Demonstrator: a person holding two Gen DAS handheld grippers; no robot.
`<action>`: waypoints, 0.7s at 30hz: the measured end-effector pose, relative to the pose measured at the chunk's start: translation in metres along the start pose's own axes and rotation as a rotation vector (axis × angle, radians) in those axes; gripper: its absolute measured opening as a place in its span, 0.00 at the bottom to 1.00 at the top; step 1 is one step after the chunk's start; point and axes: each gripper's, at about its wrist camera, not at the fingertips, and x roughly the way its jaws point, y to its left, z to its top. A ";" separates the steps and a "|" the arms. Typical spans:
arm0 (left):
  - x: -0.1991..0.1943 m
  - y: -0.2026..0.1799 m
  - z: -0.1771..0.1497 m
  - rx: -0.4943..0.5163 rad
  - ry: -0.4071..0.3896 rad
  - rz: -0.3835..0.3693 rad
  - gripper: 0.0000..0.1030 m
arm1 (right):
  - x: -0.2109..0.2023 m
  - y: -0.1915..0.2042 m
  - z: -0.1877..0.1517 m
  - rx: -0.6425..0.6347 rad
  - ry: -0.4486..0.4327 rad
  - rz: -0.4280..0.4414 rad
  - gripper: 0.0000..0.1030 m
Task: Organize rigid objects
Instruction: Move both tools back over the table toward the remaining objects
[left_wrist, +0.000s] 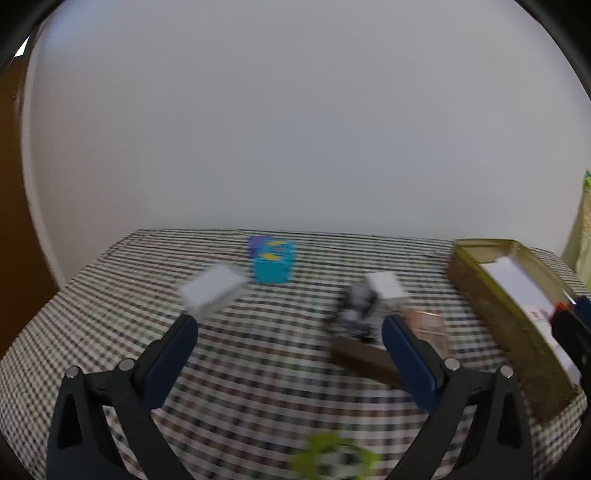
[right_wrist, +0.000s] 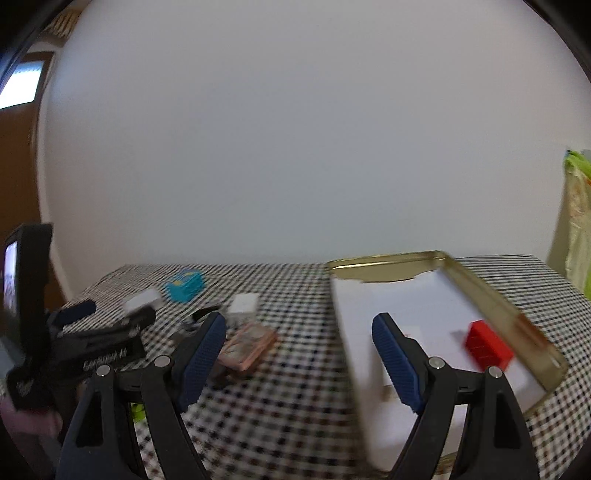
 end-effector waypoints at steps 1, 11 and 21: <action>0.002 0.006 0.000 -0.006 0.000 0.017 0.98 | 0.002 0.004 0.000 -0.010 0.012 0.013 0.81; 0.037 0.093 0.007 -0.198 0.107 0.111 0.98 | 0.031 0.051 -0.007 -0.063 0.188 0.227 0.81; 0.051 0.125 0.006 -0.270 0.176 0.159 0.98 | 0.053 0.118 -0.023 -0.234 0.383 0.366 0.81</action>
